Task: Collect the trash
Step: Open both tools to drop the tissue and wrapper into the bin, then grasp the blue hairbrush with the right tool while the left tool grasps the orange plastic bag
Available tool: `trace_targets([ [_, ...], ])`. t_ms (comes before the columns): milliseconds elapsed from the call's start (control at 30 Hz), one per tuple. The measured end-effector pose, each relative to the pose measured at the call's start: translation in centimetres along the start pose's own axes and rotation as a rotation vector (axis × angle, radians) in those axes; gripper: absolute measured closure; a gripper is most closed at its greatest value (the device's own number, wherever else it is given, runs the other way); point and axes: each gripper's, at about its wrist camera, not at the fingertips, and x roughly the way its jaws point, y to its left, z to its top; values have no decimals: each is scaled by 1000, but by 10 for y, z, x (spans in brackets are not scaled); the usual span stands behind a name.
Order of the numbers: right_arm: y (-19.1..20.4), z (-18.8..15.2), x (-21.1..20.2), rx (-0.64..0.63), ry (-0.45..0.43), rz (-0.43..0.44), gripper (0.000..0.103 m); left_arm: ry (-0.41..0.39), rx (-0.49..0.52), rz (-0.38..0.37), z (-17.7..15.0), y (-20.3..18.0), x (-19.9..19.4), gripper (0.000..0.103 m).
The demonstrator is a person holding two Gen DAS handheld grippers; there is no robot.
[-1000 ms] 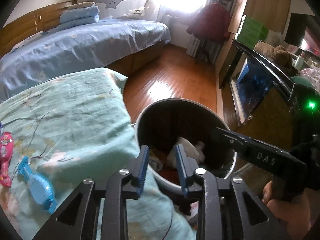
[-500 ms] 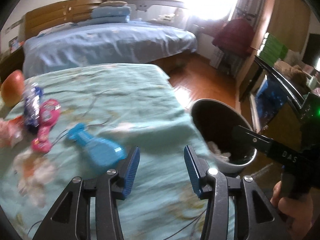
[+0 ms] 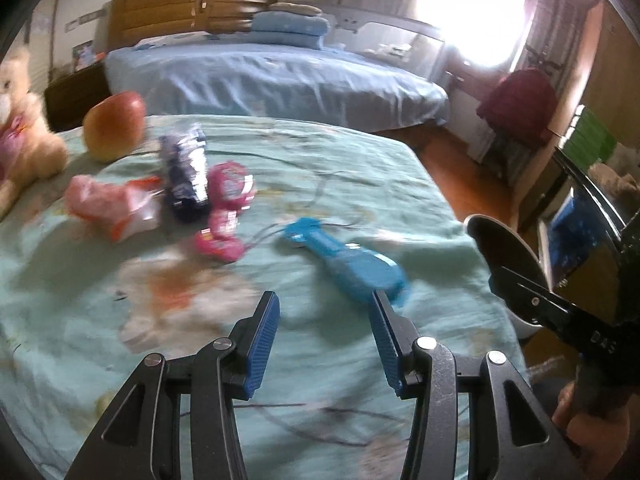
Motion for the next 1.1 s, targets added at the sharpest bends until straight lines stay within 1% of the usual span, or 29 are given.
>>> trace_targets([
  [167,24,-4,10,-46,17,26,33,-1,-40,31,-4,21,-8,57],
  [267,36,-4,15,-74,25,39,33,-4,-62,50,0,32,-9,57],
  [467,58,-6,28,-141,53,55,33,-17,-114,101,6,56,-15,53],
  [600,70,-6,37,-192,68,47,33,-18,-138,130,13,70,-11,51],
  [700,74,-6,44,-216,89,41,33,-20,-157,147,19,80,-5,49],
  [833,77,-5,55,-234,116,30,33,-14,-182,164,29,88,11,49],
  [1100,80,-3,71,-247,159,3,34,-4,-208,227,47,98,37,49],
])
